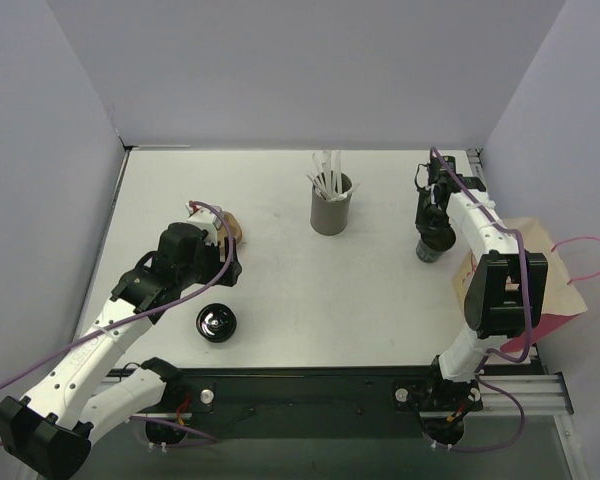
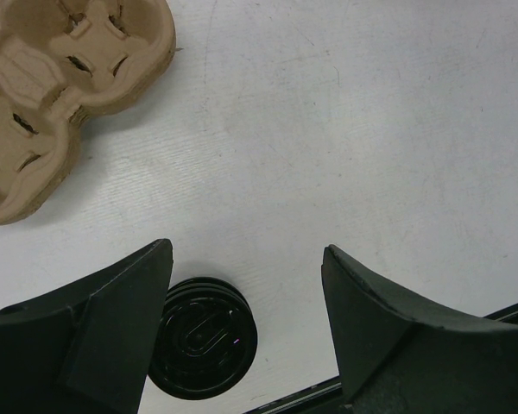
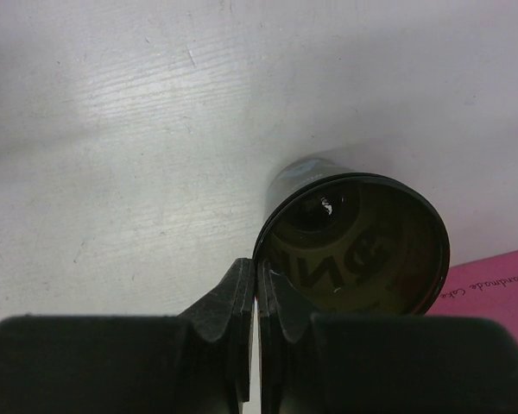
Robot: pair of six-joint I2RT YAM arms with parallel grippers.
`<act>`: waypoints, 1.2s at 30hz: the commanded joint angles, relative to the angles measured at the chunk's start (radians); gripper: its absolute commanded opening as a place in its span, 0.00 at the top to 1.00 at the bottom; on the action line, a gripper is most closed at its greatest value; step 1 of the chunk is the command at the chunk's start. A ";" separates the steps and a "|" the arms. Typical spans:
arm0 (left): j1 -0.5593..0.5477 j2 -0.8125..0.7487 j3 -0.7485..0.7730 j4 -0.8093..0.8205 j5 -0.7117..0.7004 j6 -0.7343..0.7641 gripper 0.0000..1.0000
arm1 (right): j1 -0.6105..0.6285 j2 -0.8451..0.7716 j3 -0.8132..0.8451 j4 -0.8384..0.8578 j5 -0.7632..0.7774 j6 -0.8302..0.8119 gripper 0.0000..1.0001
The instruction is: Pack the takeout coffee
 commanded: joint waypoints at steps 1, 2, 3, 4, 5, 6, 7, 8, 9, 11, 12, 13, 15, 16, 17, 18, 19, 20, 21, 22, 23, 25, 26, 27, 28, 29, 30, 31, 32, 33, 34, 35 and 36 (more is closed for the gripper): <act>-0.004 -0.012 0.005 0.010 -0.013 0.008 0.20 | 0.017 -0.010 0.054 -0.033 -0.001 -0.013 1.00; -0.004 -0.012 0.005 0.012 -0.013 0.009 0.20 | 0.023 -0.013 0.057 -0.032 -0.002 -0.013 1.00; -0.004 -0.014 0.006 0.010 -0.013 0.009 0.20 | 0.039 -0.017 0.062 -0.032 -0.001 -0.015 1.00; -0.004 -0.011 0.006 0.012 -0.014 0.009 0.20 | 0.048 -0.020 0.069 -0.032 0.004 -0.019 1.00; -0.004 -0.011 0.006 0.012 -0.016 0.009 0.20 | 0.055 -0.022 0.074 -0.033 0.015 -0.019 1.00; -0.004 -0.009 0.005 0.010 -0.016 0.009 0.20 | 0.075 -0.019 0.079 -0.032 0.024 -0.022 1.00; -0.004 -0.009 0.005 0.010 -0.016 0.009 0.20 | 0.082 -0.019 0.088 -0.032 0.032 -0.025 1.00; -0.004 -0.009 0.006 0.008 -0.016 0.009 0.20 | 0.088 -0.016 0.092 -0.035 0.041 -0.025 1.00; -0.004 -0.009 0.006 0.008 -0.017 0.009 0.20 | 0.092 -0.011 0.096 -0.035 0.044 -0.025 1.00; -0.004 -0.011 0.006 0.008 -0.019 0.008 0.20 | 0.111 -0.003 0.103 -0.038 0.059 -0.028 1.00; -0.004 -0.009 0.005 0.010 -0.019 0.008 0.20 | 0.118 0.003 0.105 -0.041 0.068 -0.030 1.00; -0.004 -0.009 0.005 0.012 -0.020 0.008 0.20 | 0.134 0.006 0.106 -0.041 0.078 -0.032 1.00; -0.004 -0.008 0.005 0.012 -0.020 0.008 0.20 | 0.146 0.007 0.111 -0.044 0.096 -0.033 1.00; -0.004 -0.006 0.005 0.010 -0.022 0.008 0.20 | 0.151 0.009 0.114 -0.044 0.099 -0.032 1.00; -0.004 -0.006 0.006 0.008 -0.022 0.008 0.20 | 0.164 0.009 0.119 -0.046 0.105 -0.033 1.00; -0.004 -0.006 0.005 0.010 -0.022 0.008 0.20 | 0.171 0.009 0.123 -0.046 0.125 -0.036 1.00; -0.004 -0.005 0.005 0.012 -0.022 0.008 0.20 | 0.178 0.009 0.125 -0.049 0.134 -0.041 1.00; -0.004 -0.006 0.005 0.010 -0.023 0.006 0.20 | 0.192 0.010 0.129 -0.053 0.145 -0.042 1.00; -0.004 -0.006 0.006 0.012 -0.023 0.006 0.20 | 0.195 0.009 0.138 -0.056 0.156 -0.045 1.00; -0.004 -0.006 0.005 0.012 -0.025 0.006 0.20 | 0.200 0.009 0.145 -0.065 0.164 -0.048 1.00; -0.004 -0.006 0.006 0.012 -0.025 0.008 0.20 | 0.206 0.006 0.151 -0.069 0.168 -0.048 1.00; -0.004 -0.006 0.006 0.008 -0.028 0.008 0.20 | 0.209 0.003 0.168 -0.082 0.182 -0.051 1.00; -0.004 -0.006 0.006 0.010 -0.028 0.008 0.20 | 0.212 -0.003 0.172 -0.088 0.185 -0.055 1.00; -0.002 -0.006 0.008 0.008 -0.030 0.008 0.20 | 0.217 -0.006 0.186 -0.093 0.188 -0.056 1.00; -0.002 -0.006 0.008 0.008 -0.033 0.008 0.20 | 0.220 -0.011 0.194 -0.107 0.191 -0.058 1.00; -0.002 -0.006 0.009 0.008 -0.036 0.008 0.20 | 0.221 -0.020 0.198 -0.115 0.196 -0.059 1.00; -0.002 -0.006 0.011 0.005 -0.037 0.009 0.20 | 0.229 -0.025 0.204 -0.121 0.200 -0.061 1.00; -0.002 -0.008 0.011 0.005 -0.046 0.009 0.20 | 0.233 -0.031 0.215 -0.134 0.203 -0.064 1.00; -0.002 -0.009 0.011 0.007 -0.051 0.009 0.20 | 0.238 -0.046 0.218 -0.139 0.210 -0.065 1.00; -0.002 -0.014 0.012 0.007 -0.057 0.009 0.20 | 0.246 -0.056 0.224 -0.147 0.213 -0.067 1.00; -0.001 -0.015 0.014 0.005 -0.071 0.009 0.20 | 0.250 -0.062 0.234 -0.160 0.211 -0.067 1.00; -0.001 -0.023 0.014 0.002 -0.082 0.009 0.20 | 0.255 -0.078 0.238 -0.170 0.213 -0.067 1.00; -0.001 -0.024 0.014 -0.001 -0.092 0.009 0.20 | 0.270 -0.091 0.243 -0.174 0.216 -0.067 1.00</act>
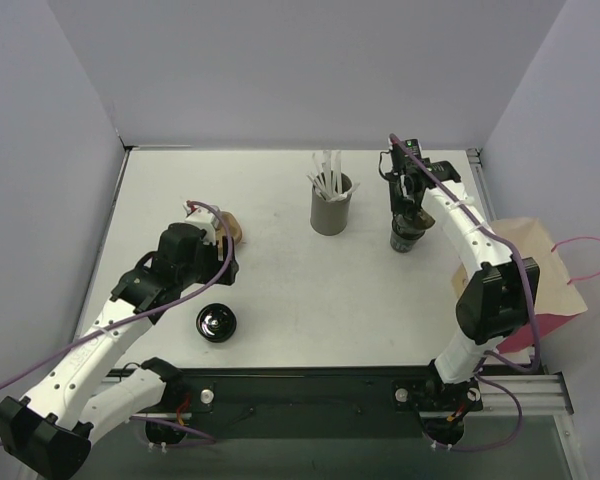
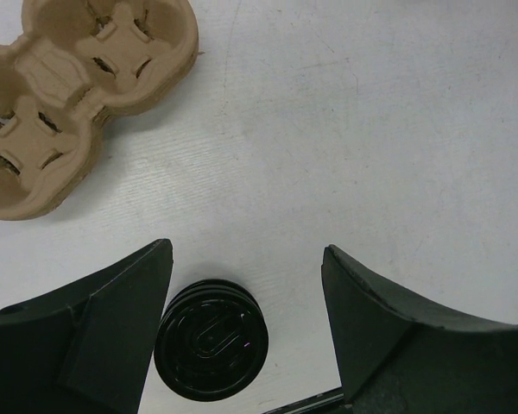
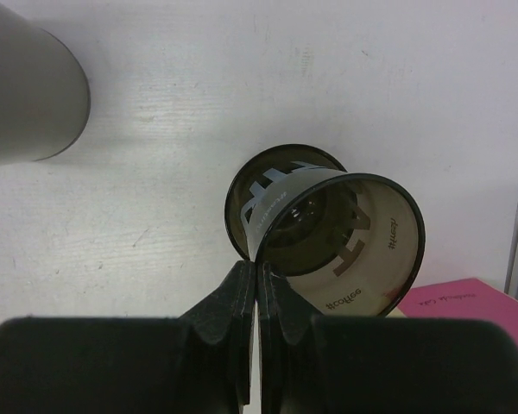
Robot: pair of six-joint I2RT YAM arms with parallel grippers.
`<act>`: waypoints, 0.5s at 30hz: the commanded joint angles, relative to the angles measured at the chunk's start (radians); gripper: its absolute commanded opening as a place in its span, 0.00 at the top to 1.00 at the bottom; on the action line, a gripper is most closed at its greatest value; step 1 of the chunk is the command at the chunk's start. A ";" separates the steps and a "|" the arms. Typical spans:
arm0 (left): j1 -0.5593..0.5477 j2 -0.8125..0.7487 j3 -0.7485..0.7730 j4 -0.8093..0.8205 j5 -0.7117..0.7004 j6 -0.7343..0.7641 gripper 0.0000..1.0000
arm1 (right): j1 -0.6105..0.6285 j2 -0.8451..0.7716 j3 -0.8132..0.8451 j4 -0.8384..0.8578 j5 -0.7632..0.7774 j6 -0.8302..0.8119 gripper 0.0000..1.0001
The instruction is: Pack the takeout coffee
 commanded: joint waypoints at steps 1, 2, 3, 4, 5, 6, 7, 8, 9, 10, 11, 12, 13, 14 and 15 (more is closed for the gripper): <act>-0.001 -0.027 0.018 0.000 -0.072 0.009 0.20 | 0.041 -0.091 0.060 -0.091 0.057 -0.016 1.00; -0.001 -0.041 0.018 -0.004 -0.083 0.009 0.20 | 0.054 -0.114 0.060 -0.097 0.075 -0.013 1.00; -0.001 -0.047 0.019 -0.006 -0.095 0.009 0.20 | 0.067 -0.123 0.060 -0.104 0.080 -0.011 1.00; 0.000 -0.056 0.019 -0.004 -0.118 0.007 0.20 | 0.093 -0.134 0.056 -0.111 0.082 -0.010 1.00; 0.000 -0.073 0.018 -0.006 -0.129 0.006 0.20 | 0.106 -0.149 0.049 -0.113 0.086 -0.005 1.00; 0.000 -0.082 0.018 -0.006 -0.141 0.004 0.20 | 0.120 -0.157 0.046 -0.116 0.100 -0.002 1.00; 0.002 -0.092 0.018 -0.004 -0.164 0.000 0.20 | 0.152 -0.162 0.042 -0.122 0.109 0.001 1.00; 0.003 -0.111 0.016 -0.006 -0.175 -0.002 0.20 | 0.167 -0.171 0.037 -0.128 0.117 0.009 1.00; 0.003 -0.121 0.015 -0.006 -0.184 -0.005 0.20 | 0.185 -0.176 0.034 -0.133 0.122 0.015 1.00; 0.005 -0.131 0.012 -0.007 -0.204 -0.008 0.20 | 0.205 -0.179 0.029 -0.134 0.123 0.021 1.00; 0.005 -0.148 0.010 -0.007 -0.215 -0.009 0.20 | 0.259 -0.188 0.022 -0.136 0.131 0.024 1.00; 0.005 -0.156 0.010 -0.007 -0.227 -0.011 0.20 | 0.287 -0.193 0.002 -0.136 0.144 0.041 1.00; 0.006 -0.165 0.012 -0.012 -0.251 -0.016 0.20 | 0.314 -0.196 -0.007 -0.137 0.164 0.052 1.00; 0.006 -0.182 0.012 -0.012 -0.262 -0.017 0.20 | 0.383 -0.199 -0.020 -0.137 0.171 0.067 1.00; 0.006 -0.190 0.010 -0.009 -0.270 -0.019 0.20 | 0.415 -0.200 -0.038 -0.137 0.174 0.090 1.00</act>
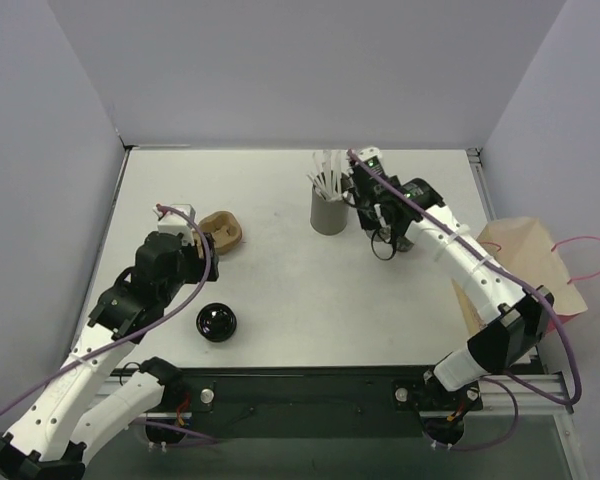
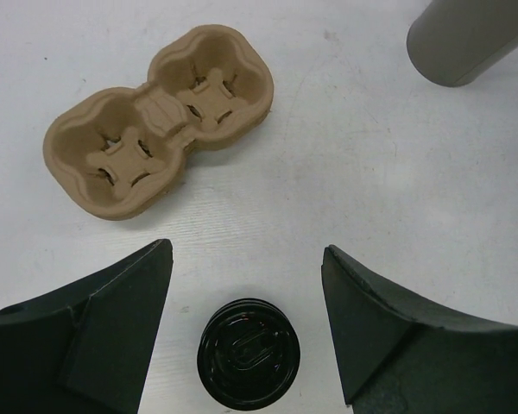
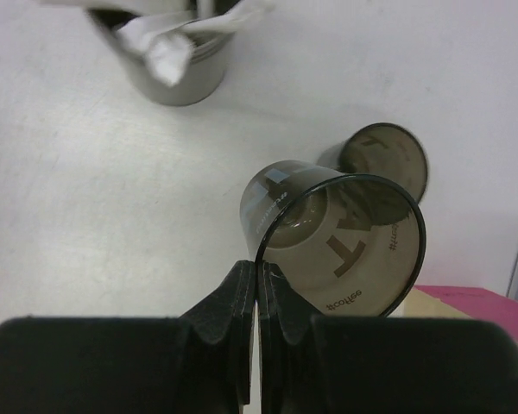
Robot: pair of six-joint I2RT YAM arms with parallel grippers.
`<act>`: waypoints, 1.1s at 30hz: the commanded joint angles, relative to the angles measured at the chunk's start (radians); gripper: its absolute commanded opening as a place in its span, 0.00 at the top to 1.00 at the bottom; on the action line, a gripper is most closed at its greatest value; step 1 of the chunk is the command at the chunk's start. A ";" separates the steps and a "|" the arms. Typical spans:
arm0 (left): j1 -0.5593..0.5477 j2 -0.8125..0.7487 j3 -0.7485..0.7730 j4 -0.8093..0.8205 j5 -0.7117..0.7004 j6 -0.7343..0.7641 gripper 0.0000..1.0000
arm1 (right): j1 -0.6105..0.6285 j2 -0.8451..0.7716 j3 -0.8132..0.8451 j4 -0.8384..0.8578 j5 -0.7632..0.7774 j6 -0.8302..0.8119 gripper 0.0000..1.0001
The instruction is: Pack the takeout coffee
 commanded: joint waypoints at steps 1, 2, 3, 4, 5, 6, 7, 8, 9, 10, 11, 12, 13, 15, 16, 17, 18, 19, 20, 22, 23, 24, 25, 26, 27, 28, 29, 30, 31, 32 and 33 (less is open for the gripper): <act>0.008 -0.049 0.012 0.008 -0.092 -0.017 0.20 | 0.176 -0.031 -0.056 -0.049 0.088 0.080 1.00; 0.009 -0.066 0.010 0.011 -0.096 -0.017 0.20 | 0.209 -0.023 -0.066 -0.051 0.105 0.096 1.00; 0.011 -0.074 0.009 0.011 -0.099 -0.017 0.20 | 0.283 -0.017 -0.075 -0.049 0.117 0.111 1.00; 0.012 -0.084 0.006 0.013 -0.112 -0.020 0.20 | 0.314 -0.003 -0.095 -0.049 0.128 0.146 1.00; 0.014 -0.101 0.002 0.013 -0.119 -0.020 0.20 | 0.343 0.007 -0.104 -0.049 0.143 0.160 1.00; 0.014 -0.107 0.002 0.015 -0.125 -0.022 0.20 | 0.402 0.018 -0.112 -0.051 0.152 0.177 1.00; 0.015 -0.115 -0.001 0.016 -0.136 -0.023 0.20 | 0.426 0.043 -0.122 -0.051 0.158 0.201 1.00; 0.015 -0.127 -0.001 0.018 -0.142 -0.023 0.20 | 0.453 0.056 -0.124 -0.049 0.168 0.212 1.00; 0.015 -0.132 -0.002 0.019 -0.147 -0.025 0.20 | 0.475 0.069 -0.125 -0.051 0.175 0.218 1.00; 0.017 -0.135 -0.001 0.018 -0.156 -0.026 0.20 | 0.515 0.079 -0.125 -0.051 0.188 0.224 1.00; 0.017 -0.143 -0.002 0.018 -0.159 -0.028 0.20 | 0.530 0.102 -0.124 -0.051 0.195 0.237 1.00; 0.017 -0.144 -0.004 0.018 -0.162 -0.029 0.20 | 0.541 0.115 -0.121 -0.049 0.198 0.241 1.00; 0.018 -0.147 -0.005 0.019 -0.164 -0.029 0.20 | 0.570 0.126 -0.119 -0.048 0.205 0.243 1.00; 0.020 -0.149 -0.005 0.021 -0.162 -0.029 0.20 | 0.595 0.159 -0.118 -0.045 0.249 0.251 1.00; 0.020 -0.147 -0.005 0.018 -0.162 -0.031 0.20 | 0.602 0.170 -0.116 -0.045 0.255 0.252 1.00; 0.020 -0.144 -0.004 0.015 -0.164 -0.031 0.20 | 0.615 0.188 -0.115 -0.042 0.258 0.254 1.00; 0.020 -0.141 -0.004 0.013 -0.165 -0.033 0.20 | 0.619 0.199 -0.118 -0.039 0.258 0.255 1.00; 0.020 -0.140 -0.001 0.007 -0.171 -0.036 0.20 | 0.622 0.208 -0.119 -0.034 0.260 0.255 1.00; 0.020 -0.133 0.001 0.005 -0.175 -0.036 0.20 | 0.632 0.227 -0.119 -0.031 0.264 0.255 1.00; 0.020 -0.130 0.002 0.002 -0.176 -0.037 0.20 | 0.639 0.244 -0.122 -0.029 0.286 0.258 1.00; 0.021 -0.130 0.001 0.004 -0.176 -0.037 0.20 | 0.644 0.256 -0.124 -0.026 0.289 0.260 1.00; 0.021 -0.129 0.002 0.002 -0.176 -0.039 0.20 | 0.645 0.261 -0.125 -0.023 0.292 0.263 1.00; 0.020 -0.127 0.001 0.001 -0.176 -0.039 0.20 | 0.645 0.267 -0.125 -0.023 0.289 0.263 1.00; 0.020 -0.126 0.002 0.002 -0.175 -0.039 0.20 | 0.647 0.273 -0.127 -0.020 0.287 0.264 1.00; 0.021 -0.126 0.001 0.002 -0.173 -0.039 0.20 | 0.650 0.277 -0.128 -0.016 0.287 0.264 0.98; 0.021 -0.124 -0.001 0.001 -0.175 -0.039 0.20 | 0.652 0.282 -0.129 -0.014 0.284 0.266 0.95; 0.021 -0.121 -0.001 0.001 -0.175 -0.039 0.20 | 0.653 0.282 -0.129 -0.014 0.280 0.264 0.95; 0.021 -0.117 -0.001 -0.004 -0.178 -0.040 0.20 | 0.653 0.282 -0.129 -0.012 0.277 0.266 0.92; 0.021 -0.112 0.001 -0.013 -0.179 -0.046 0.20 | 0.653 0.276 -0.127 -0.012 0.274 0.267 0.90; 0.021 -0.101 0.004 -0.019 -0.179 -0.051 0.20 | 0.653 0.273 -0.125 -0.012 0.271 0.267 0.87; 0.020 -0.097 0.007 -0.025 -0.179 -0.055 0.20 | 0.653 0.265 -0.124 -0.012 0.258 0.267 0.84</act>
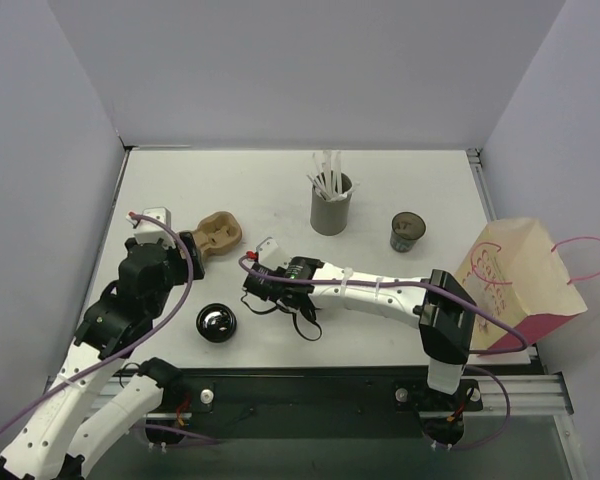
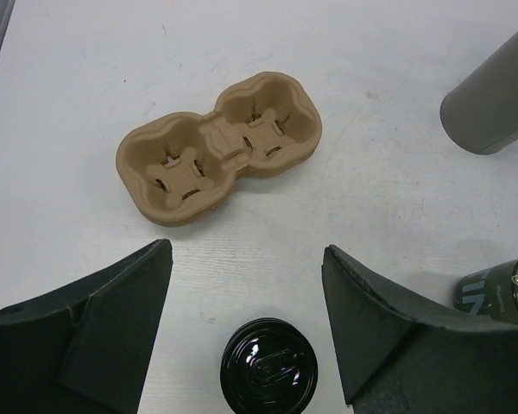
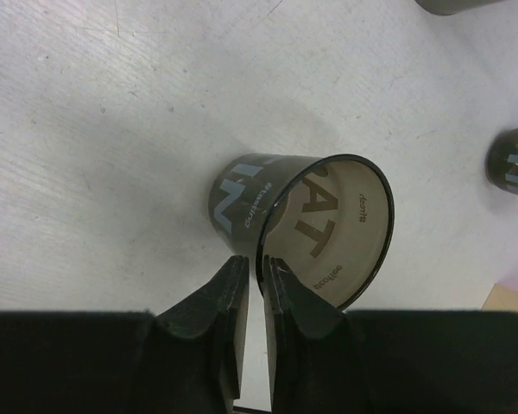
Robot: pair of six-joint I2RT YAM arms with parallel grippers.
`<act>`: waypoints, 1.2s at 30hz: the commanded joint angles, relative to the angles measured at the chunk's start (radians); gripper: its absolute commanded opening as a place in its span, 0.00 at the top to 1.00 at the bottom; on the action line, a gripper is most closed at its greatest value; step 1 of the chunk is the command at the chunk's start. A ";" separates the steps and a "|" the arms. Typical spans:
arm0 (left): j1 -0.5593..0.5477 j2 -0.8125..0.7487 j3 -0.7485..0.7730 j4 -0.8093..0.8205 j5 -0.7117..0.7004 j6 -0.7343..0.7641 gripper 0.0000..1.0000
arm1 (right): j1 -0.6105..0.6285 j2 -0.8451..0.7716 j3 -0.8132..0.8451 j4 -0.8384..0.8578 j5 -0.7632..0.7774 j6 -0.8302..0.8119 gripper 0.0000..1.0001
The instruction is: Pack the takeout coffee
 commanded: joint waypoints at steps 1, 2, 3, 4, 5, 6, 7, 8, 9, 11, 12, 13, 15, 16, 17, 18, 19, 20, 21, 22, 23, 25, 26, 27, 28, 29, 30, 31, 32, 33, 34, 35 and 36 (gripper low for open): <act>0.004 0.026 0.012 -0.028 -0.014 -0.042 0.20 | 0.008 -0.029 -0.002 -0.020 0.018 0.012 0.81; 0.003 0.038 0.014 -0.036 -0.008 -0.050 0.20 | 0.008 -0.038 -0.001 -0.020 0.008 0.012 0.79; 0.003 0.045 0.025 -0.046 0.011 -0.058 0.20 | 0.008 -0.051 0.001 -0.019 -0.011 0.009 0.75; 0.003 0.052 0.034 -0.078 0.020 -0.082 0.20 | 0.010 -0.069 0.002 -0.020 -0.021 0.003 0.74; 0.003 0.069 0.041 -0.097 0.031 -0.094 0.20 | 0.010 -0.083 0.001 -0.020 -0.028 0.002 0.74; 0.003 0.078 0.051 -0.115 0.060 -0.107 0.20 | 0.010 -0.097 -0.002 -0.019 -0.045 0.003 0.73; 0.003 0.088 0.071 -0.147 0.078 -0.117 0.20 | 0.010 -0.127 -0.007 -0.017 -0.054 0.006 0.73; 0.003 0.113 0.081 -0.164 0.095 -0.120 0.20 | 0.008 -0.144 -0.014 -0.014 -0.070 0.008 0.73; 0.003 0.130 0.092 -0.183 0.132 -0.125 0.21 | 0.008 -0.161 -0.025 -0.004 -0.082 0.008 0.73; 0.003 0.179 0.124 -0.240 0.161 -0.137 0.21 | 0.010 -0.212 -0.039 0.003 -0.114 0.012 0.73; 0.003 0.196 0.126 -0.255 0.187 -0.142 0.22 | 0.010 -0.229 -0.056 0.012 -0.125 0.012 0.73; 0.003 0.212 0.126 -0.272 0.199 -0.148 0.22 | 0.010 -0.261 -0.063 0.015 -0.130 0.014 0.73; 0.003 0.249 0.097 -0.278 0.218 -0.159 0.26 | 0.008 -0.292 -0.085 0.030 -0.128 0.021 0.73; 0.001 0.261 0.086 -0.272 0.220 -0.185 0.27 | 0.010 -0.322 -0.105 0.033 -0.124 0.026 0.73; 0.001 0.284 0.059 -0.260 0.235 -0.186 0.30 | 0.010 -0.336 -0.117 0.038 -0.111 0.031 0.73; 0.000 0.296 0.045 -0.243 0.274 -0.183 0.31 | 0.010 -0.350 -0.129 0.049 -0.108 0.034 0.73; -0.002 0.327 0.031 -0.220 0.281 -0.186 0.32 | 0.010 -0.376 -0.155 0.056 -0.105 0.037 0.72; -0.005 0.348 0.029 -0.220 0.278 -0.191 0.35 | 0.010 -0.388 -0.165 0.065 -0.099 0.037 0.73; -0.008 0.370 0.040 -0.243 0.255 -0.199 0.36 | 0.010 -0.399 -0.177 0.070 -0.098 0.038 0.73; -0.010 0.393 0.051 -0.252 0.240 -0.208 0.37 | 0.010 -0.417 -0.198 0.073 -0.091 0.041 0.72; -0.013 0.423 0.057 -0.258 0.229 -0.217 0.37 | 0.010 -0.424 -0.208 0.082 -0.087 0.041 0.72; -0.029 0.445 0.054 -0.244 0.232 -0.251 0.38 | 0.008 -0.439 -0.232 0.090 -0.081 0.043 0.72; -0.037 0.448 0.046 -0.235 0.224 -0.266 0.38 | 0.008 -0.444 -0.238 0.095 -0.075 0.046 0.72; -0.045 0.451 0.031 -0.222 0.218 -0.300 0.38 | 0.008 -0.450 -0.241 0.096 -0.071 0.048 0.73; -0.059 0.465 0.020 -0.212 0.213 -0.312 0.38 | 0.008 -0.456 -0.248 0.099 -0.070 0.048 0.73; -0.063 0.474 0.012 -0.205 0.206 -0.324 0.38 | 0.008 -0.457 -0.257 0.102 -0.068 0.049 0.73; -0.068 0.485 -0.003 -0.192 0.200 -0.346 0.38 | 0.008 -0.468 -0.261 0.104 -0.065 0.051 0.73; -0.076 0.508 -0.007 -0.186 0.198 -0.352 0.38 | 0.008 -0.473 -0.264 0.105 -0.064 0.049 0.73; -0.080 0.520 -0.014 -0.180 0.195 -0.357 0.38 | 0.007 -0.480 -0.272 0.108 -0.062 0.048 0.73; -0.083 0.534 -0.015 -0.172 0.193 -0.366 0.39 | 0.007 -0.489 -0.277 0.108 -0.058 0.048 0.73; -0.088 0.554 -0.020 -0.168 0.192 -0.370 0.39 | 0.007 -0.496 -0.281 0.110 -0.058 0.045 0.73; -0.097 0.563 -0.020 -0.162 0.190 -0.377 0.39 | 0.007 -0.500 -0.286 0.111 -0.058 0.043 0.73; -0.100 0.572 -0.020 -0.152 0.189 -0.378 0.39 | 0.005 -0.509 -0.289 0.113 -0.056 0.041 0.73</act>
